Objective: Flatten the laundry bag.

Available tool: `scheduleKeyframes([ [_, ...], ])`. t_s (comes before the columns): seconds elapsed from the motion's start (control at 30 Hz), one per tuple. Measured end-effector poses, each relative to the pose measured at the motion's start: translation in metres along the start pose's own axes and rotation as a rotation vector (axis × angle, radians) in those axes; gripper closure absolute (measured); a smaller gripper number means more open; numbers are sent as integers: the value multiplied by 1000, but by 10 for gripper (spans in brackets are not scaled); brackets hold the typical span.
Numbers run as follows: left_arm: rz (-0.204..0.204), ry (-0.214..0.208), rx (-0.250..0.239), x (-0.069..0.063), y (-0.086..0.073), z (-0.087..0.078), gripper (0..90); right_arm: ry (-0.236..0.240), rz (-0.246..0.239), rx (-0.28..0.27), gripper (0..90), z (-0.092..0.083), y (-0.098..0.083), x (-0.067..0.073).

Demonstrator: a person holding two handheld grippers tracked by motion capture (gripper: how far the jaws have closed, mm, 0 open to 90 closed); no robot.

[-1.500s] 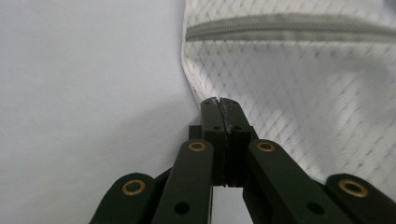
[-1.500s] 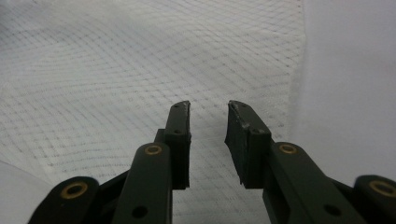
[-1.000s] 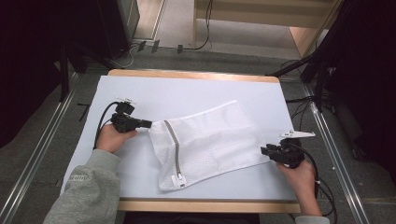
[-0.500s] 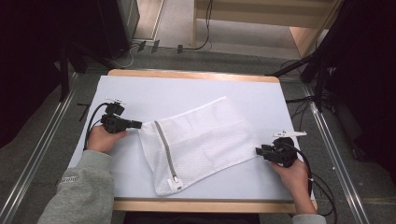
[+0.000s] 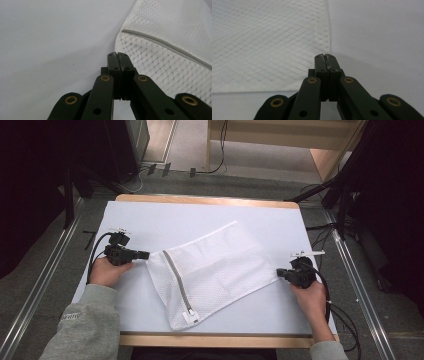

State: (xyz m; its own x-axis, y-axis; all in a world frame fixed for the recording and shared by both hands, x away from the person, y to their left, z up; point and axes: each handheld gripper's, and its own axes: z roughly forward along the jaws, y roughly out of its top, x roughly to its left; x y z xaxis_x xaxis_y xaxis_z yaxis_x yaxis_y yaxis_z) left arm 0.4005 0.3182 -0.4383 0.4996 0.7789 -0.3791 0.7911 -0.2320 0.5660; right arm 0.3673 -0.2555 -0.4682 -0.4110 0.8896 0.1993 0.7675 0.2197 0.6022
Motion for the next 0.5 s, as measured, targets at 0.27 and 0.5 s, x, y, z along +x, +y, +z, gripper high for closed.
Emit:
scheduleKeyframes([
  [0.27, 17, 6, -2, -14, -21, -11, 900, -14, 3, -35, 900, 19, 30, -10],
  [0.5, 35, -15, -6, -32, -43, -23, 900, -14, 1, -50, 900, 39, 58, -17],
])
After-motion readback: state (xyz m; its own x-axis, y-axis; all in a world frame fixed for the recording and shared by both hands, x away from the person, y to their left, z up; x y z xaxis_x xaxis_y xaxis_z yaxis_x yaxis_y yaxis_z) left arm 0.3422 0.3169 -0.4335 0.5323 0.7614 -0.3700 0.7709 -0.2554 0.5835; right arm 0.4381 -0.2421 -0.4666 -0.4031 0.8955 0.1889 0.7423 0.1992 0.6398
